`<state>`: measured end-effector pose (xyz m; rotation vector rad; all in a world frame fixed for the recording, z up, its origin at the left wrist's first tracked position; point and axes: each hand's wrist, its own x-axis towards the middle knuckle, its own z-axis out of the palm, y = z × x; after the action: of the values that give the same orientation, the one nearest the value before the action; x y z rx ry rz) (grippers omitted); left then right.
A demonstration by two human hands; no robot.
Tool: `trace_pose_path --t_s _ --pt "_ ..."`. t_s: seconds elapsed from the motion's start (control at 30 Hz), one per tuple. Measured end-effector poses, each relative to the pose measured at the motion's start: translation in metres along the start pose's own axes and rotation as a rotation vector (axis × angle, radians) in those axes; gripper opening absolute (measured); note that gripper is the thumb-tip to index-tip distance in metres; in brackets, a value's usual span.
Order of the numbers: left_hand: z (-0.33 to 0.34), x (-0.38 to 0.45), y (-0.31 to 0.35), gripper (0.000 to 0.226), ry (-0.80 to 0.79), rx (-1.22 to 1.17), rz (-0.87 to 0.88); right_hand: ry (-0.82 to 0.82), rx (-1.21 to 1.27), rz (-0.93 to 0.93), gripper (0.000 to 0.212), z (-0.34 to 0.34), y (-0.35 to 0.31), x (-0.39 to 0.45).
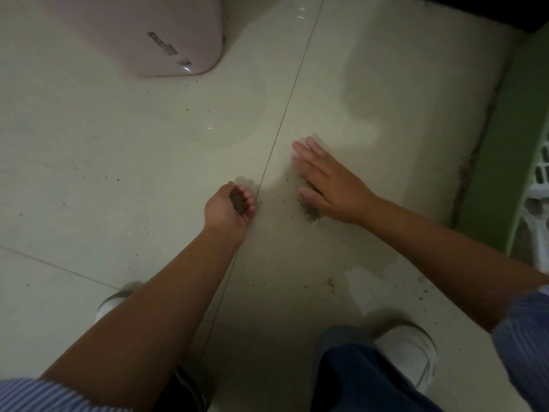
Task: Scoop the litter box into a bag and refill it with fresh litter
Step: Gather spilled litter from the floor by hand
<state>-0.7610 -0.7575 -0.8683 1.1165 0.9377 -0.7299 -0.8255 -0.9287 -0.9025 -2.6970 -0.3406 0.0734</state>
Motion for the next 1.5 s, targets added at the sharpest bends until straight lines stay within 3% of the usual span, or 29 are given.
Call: trace_pose_path --t_s 0.13,0.27,0.37,0.43,0.57,0.7,0.83,0.93,1.07,1.2,1.27,1.3,1.4,1.5 --pt "0.005 -0.003 -0.001 0.04 -0.012 0.014 0.014 -0.236 -0.018 -0.117 0.077 0.007 0.005 0.001" --pt "0.006 -0.005 -0.004 0.039 -0.045 0.067 -0.024 -0.269 0.036 -0.225 0.071 0.009 0.0 -0.021" --pt "0.003 -0.006 -0.008 0.039 -0.078 0.099 -0.077 -0.114 0.074 -0.124 0.062 0.004 0.003 -0.03" --pt "-0.001 -0.007 -0.008 0.04 -0.124 0.116 -0.132 -0.008 -0.106 0.005 0.072 0.0 0.005 -0.029" --pt "-0.011 -0.01 -0.005 0.041 -0.196 0.108 -0.239 -0.113 -0.181 0.17 0.083 -0.001 -0.011 -0.031" --pt "-0.017 -0.007 -0.001 0.052 -0.223 0.076 -0.272 -0.118 -0.092 0.136 0.063 0.006 -0.021 -0.024" --pt "-0.021 -0.007 0.0 0.037 -0.235 0.093 -0.302 -0.137 -0.037 0.137 0.019 0.012 -0.029 -0.024" --pt "-0.022 -0.006 0.003 0.036 -0.24 0.07 -0.309 -0.134 -0.028 0.16 0.006 0.012 -0.033 -0.017" --pt "-0.018 -0.003 0.005 0.036 -0.225 0.054 -0.303 -0.14 -0.075 0.189 0.01 0.003 -0.038 -0.006" --pt "-0.016 -0.004 0.007 0.036 -0.193 0.07 -0.289 -0.284 -0.069 0.264 0.022 -0.003 -0.043 0.006" --pt "-0.014 -0.005 0.007 0.037 -0.174 0.065 -0.281 -0.353 -0.045 0.366 0.012 -0.009 -0.041 0.012" --pt "-0.014 -0.006 0.007 0.037 -0.168 0.057 -0.281 -0.367 0.018 0.454 0.017 -0.011 -0.04 0.015" --pt "-0.013 -0.007 0.006 0.038 -0.185 0.04 -0.289 -0.259 0.256 0.594 0.017 -0.026 -0.049 0.026" --pt "-0.012 -0.006 0.002 0.037 -0.19 0.055 -0.284 -0.21 0.414 0.467 0.019 -0.035 -0.07 0.03"
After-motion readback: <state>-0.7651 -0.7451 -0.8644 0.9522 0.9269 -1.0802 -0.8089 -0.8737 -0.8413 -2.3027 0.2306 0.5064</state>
